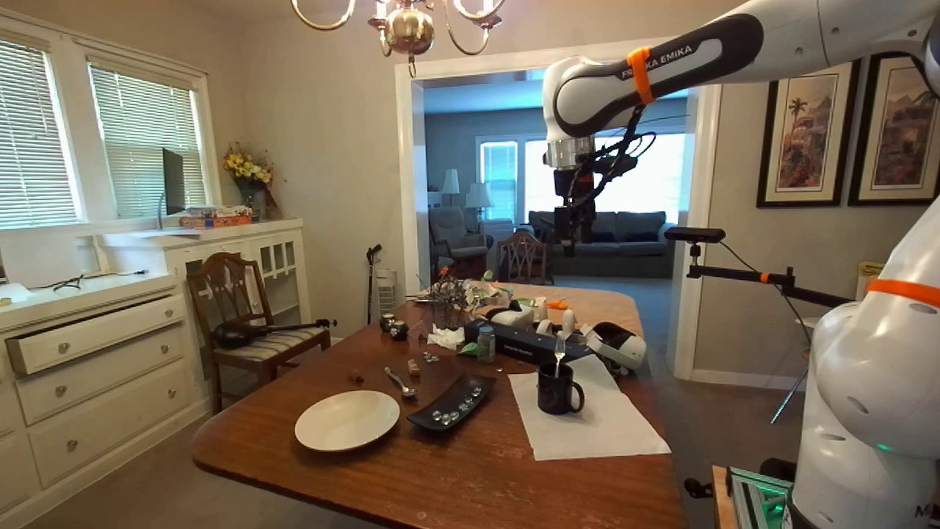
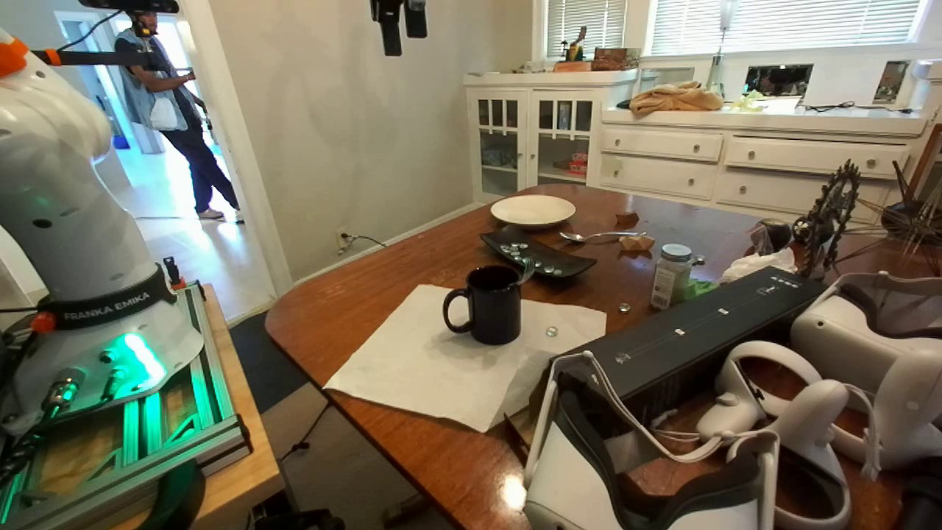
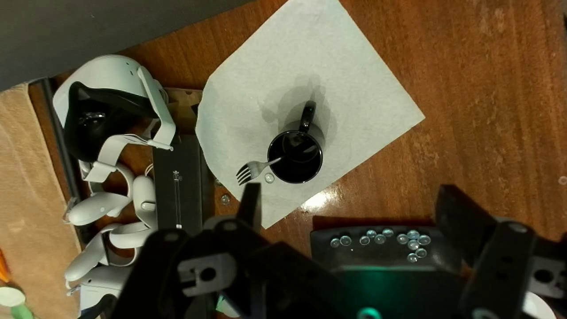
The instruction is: Pick up the bottle and put it in the cup
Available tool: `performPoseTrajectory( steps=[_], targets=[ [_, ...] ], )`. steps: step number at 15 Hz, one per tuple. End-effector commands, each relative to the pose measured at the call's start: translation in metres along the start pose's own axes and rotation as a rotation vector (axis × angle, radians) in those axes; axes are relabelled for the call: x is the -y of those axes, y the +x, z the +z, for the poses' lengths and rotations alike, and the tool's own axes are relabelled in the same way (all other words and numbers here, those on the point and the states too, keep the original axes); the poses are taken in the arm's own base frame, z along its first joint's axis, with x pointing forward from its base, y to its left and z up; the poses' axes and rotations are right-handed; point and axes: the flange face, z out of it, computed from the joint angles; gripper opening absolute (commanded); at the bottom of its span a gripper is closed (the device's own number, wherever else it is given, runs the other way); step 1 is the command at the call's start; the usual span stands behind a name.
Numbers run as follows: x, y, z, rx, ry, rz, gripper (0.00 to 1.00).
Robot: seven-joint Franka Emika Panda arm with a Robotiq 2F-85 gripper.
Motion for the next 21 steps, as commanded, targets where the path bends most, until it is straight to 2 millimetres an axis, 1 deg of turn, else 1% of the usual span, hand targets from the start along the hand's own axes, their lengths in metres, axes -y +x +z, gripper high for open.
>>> performPoseTrajectory(
  steps=[1,5,6,7,9,11,12,13,14,15,17,19,20,21],
  targets=[
    [0.000,0.000,0.000,0.001,0.000,0.000,1.00],
    [0.000,0.000,0.000,0.001,0.000,0.000,1.00],
    [-0.008,0.004,0.000,-0.018,-0.006,0.011,1.00],
    [-0.019,0.008,0.000,-0.048,-0.019,0.013,1.00],
    [-0.053,0.017,-0.002,-0.104,-0.019,0.013,1.00],
    [-0.086,0.024,-0.001,-0.172,-0.009,-0.033,1.00],
    [-0.103,0.031,0.004,-0.200,0.000,-0.061,1.00],
    [-0.116,0.034,0.004,-0.219,0.019,-0.087,1.00],
    [-0.129,0.041,0.009,-0.242,0.037,-0.127,1.00],
    [-0.139,0.046,0.008,-0.262,0.055,-0.156,1.00],
    [-0.153,0.064,0.013,-0.305,0.110,-0.217,1.00],
    [-0.160,0.088,0.018,-0.332,0.156,-0.237,1.00],
    [-0.161,0.100,0.020,-0.305,0.172,-0.190,1.00],
    [-0.155,0.072,0.015,-0.328,0.142,-0.200,1.00]
  ],
)
